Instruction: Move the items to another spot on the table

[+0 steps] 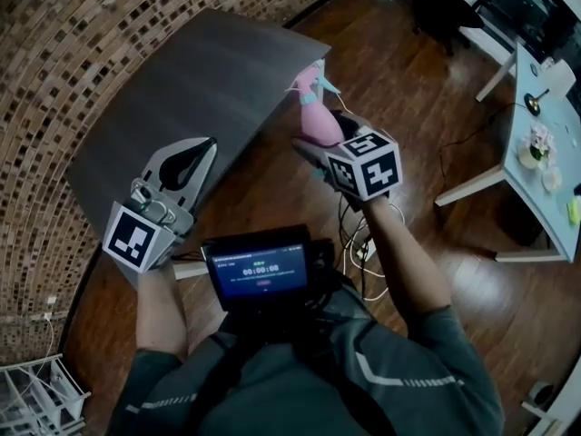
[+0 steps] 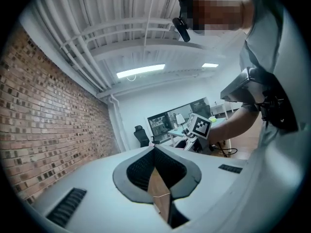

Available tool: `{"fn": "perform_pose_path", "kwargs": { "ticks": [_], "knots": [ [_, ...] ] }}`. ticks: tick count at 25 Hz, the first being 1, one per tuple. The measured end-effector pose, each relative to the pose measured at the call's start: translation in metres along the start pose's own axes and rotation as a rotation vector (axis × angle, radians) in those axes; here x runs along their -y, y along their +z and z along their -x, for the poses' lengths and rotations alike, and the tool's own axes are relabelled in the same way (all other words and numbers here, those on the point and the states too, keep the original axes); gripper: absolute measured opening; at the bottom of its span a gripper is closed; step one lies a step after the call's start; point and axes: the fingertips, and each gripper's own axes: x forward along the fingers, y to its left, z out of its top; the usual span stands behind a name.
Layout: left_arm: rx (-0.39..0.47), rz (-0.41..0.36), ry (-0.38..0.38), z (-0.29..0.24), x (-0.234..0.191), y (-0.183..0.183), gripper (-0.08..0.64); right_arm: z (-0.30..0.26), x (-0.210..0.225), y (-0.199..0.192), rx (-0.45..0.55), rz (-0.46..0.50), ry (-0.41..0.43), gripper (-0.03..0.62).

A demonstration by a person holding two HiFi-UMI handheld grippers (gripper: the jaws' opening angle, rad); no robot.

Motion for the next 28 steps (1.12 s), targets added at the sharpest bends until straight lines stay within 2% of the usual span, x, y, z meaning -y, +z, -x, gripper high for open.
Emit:
{"fn": "perform_pose_path", "kwargs": {
  "ticks": [3,9,12,14,17,21,25,28],
  "knots": [
    [-0.011,-0.014,-0.037,-0.021,-0.006,-0.004,-0.003,-0.006,0.020,0.006,0.021,-0.027,-0.010,0.407],
    [0.032,-0.020,-0.076,-0.061,-0.022,-0.009,-0.003,-0.015,0.058,0.015,0.021,-0.027,-0.043,0.407],
    [0.060,-0.011,-0.067,-0.083,-0.037,-0.018,-0.003,-0.026,0.083,0.023,0.021,-0.018,-0.059,0.407],
    [0.085,0.024,-0.053,-0.096,-0.051,-0.022,-0.003,-0.038,0.097,0.030,0.017,-0.011,-0.059,0.407],
    [0.078,0.072,-0.055,-0.115,-0.077,-0.035,-0.003,-0.064,0.118,0.046,0.014,-0.004,-0.052,0.407],
    [0.056,0.040,-0.043,-0.144,-0.116,-0.053,-0.003,-0.105,0.144,0.064,0.002,0.002,-0.034,0.407],
    [0.090,0.005,-0.035,-0.171,-0.155,-0.059,-0.003,-0.144,0.174,0.085,-0.023,0.014,-0.024,0.407],
    [0.088,0.011,-0.019,-0.191,-0.196,-0.076,-0.003,-0.182,0.197,0.107,-0.056,0.029,-0.013,0.407]
  ]
}}
